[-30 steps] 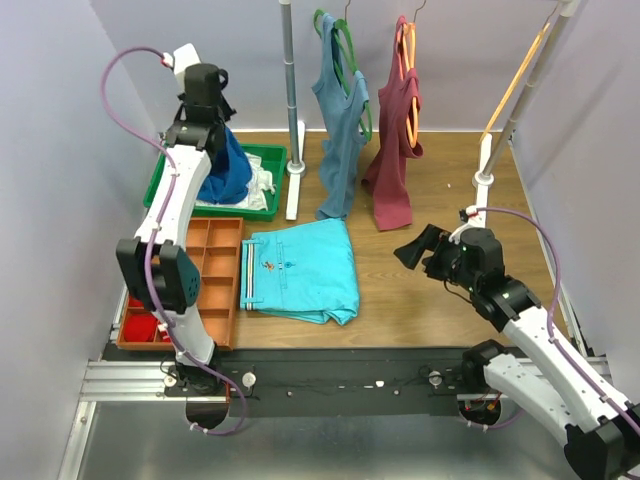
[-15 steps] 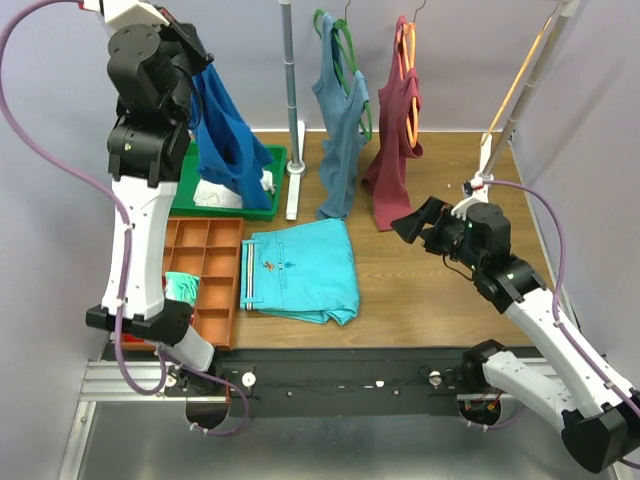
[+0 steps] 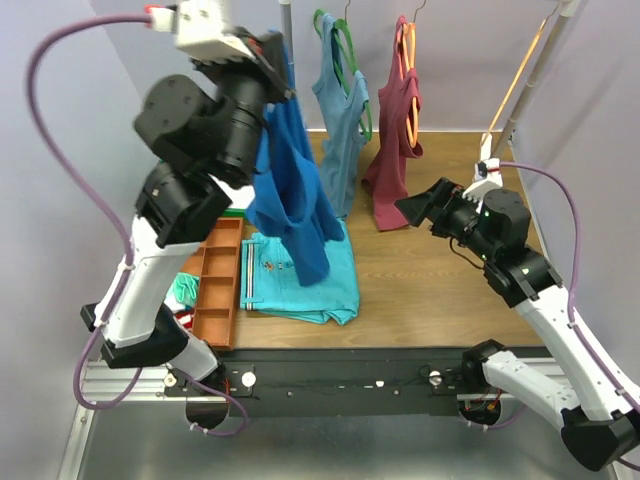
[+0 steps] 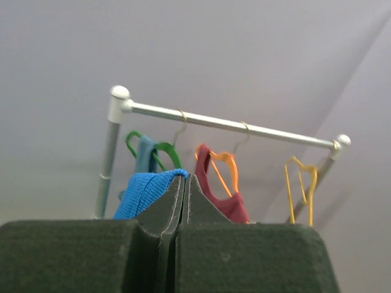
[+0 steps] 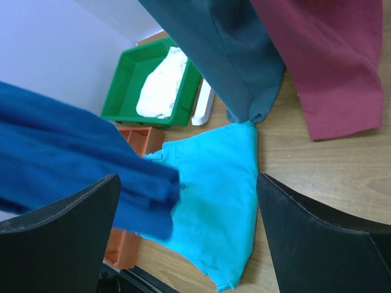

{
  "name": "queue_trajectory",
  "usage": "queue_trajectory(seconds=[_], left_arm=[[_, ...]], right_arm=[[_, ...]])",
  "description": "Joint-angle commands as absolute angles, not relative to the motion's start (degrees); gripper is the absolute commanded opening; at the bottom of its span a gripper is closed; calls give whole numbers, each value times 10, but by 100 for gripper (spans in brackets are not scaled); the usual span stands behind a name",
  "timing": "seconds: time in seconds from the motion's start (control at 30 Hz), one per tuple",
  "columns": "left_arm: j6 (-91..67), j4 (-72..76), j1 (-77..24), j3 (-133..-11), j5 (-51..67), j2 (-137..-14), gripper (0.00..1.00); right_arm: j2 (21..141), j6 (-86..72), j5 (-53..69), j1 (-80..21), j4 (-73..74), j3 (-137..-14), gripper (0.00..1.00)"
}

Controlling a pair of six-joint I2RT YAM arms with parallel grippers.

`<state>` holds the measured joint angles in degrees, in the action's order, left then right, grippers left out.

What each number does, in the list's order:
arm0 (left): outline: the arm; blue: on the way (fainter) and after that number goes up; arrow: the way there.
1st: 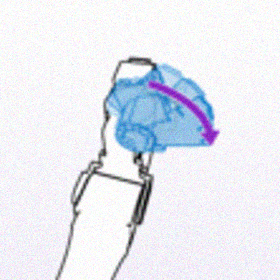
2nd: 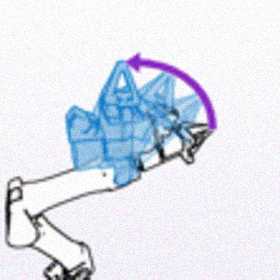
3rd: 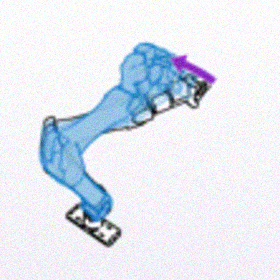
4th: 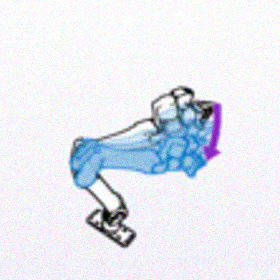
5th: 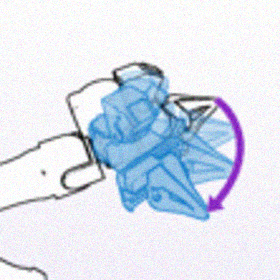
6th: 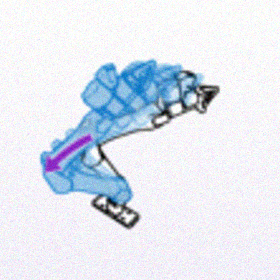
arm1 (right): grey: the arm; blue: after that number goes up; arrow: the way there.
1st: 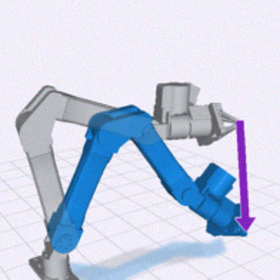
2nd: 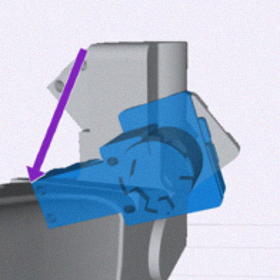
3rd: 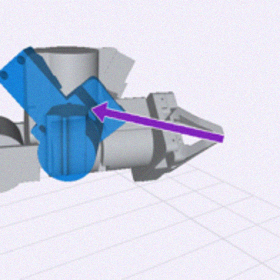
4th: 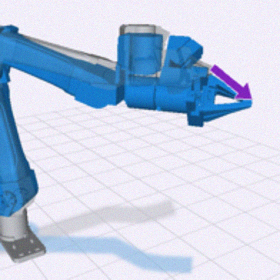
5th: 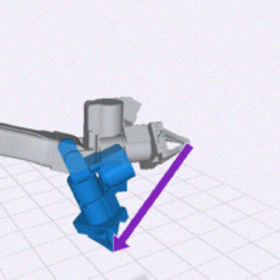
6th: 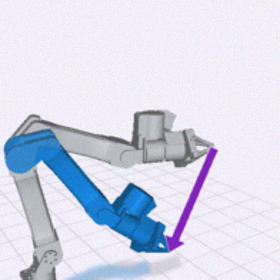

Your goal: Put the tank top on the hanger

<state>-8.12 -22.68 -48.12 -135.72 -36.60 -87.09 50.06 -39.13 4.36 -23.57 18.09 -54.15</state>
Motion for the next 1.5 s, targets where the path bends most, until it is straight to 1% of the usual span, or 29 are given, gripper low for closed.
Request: queue_trajectory(seconds=[0.0,0.13,0.17,0.3,0.37,0.43,0.47,0.53,0.67,0.8,0.9,1.0,1.1,1.23,1.3,1.47], left_arm=[[-6,-168,-582,-1322,-452,-875,0],[-60,-171,-621,-1226,-454,-861,0],[-74,-172,-627,-1179,-453,-857,0],[-131,-185,-633,-1077,-468,-861,0],[-162,-199,-633,-1041,-487,-870,0],[-176,-207,-629,-1020,-497,-884,0],[-192,-212,-628,-1012,-505,-891,0],[-213,-237,-621,-1010,-497,-910,0],[-228,-238,-608,-995,-484,-929,0],[-229,-239,-607,-995,-477,-937,0],[-229,-238,-606,-993,-476,-937,0],[-228,-239,-604,-992,-474,-937,0],[-228,-238,-602,-991,-467,-937,0],[-228,-247,-601,-1002,-462,-941,0],[-225,-248,-601,-1005,-459,-940,0],[-220,-249,-601,-1009,-455,-940,0]], right_arm=[[469,-377,29,-238,218,-567,99],[439,-388,28,-238,229,-550,99],[432,-394,30,-238,234,-546,99],[396,-421,40,-238,236,-498,98],[374,-446,75,-238,214,-446,95],[367,-470,117,-238,194,-405,89],[362,-485,132,-238,174,-370,88],[361,-497,143,-238,171,-344,85],[342,-509,140,-240,156,-305,83],[367,-506,130,-244,139,-291,82],[391,-506,127,-257,99,-286,79],[437,-504,95,-291,79,-289,76],[475,-497,31,-339,63,-295,76],[518,-483,-93,-374,78,-317,74],[527,-477,-116,-374,67,-313,74],[566,-467,-137,-374,21,-320,70]])
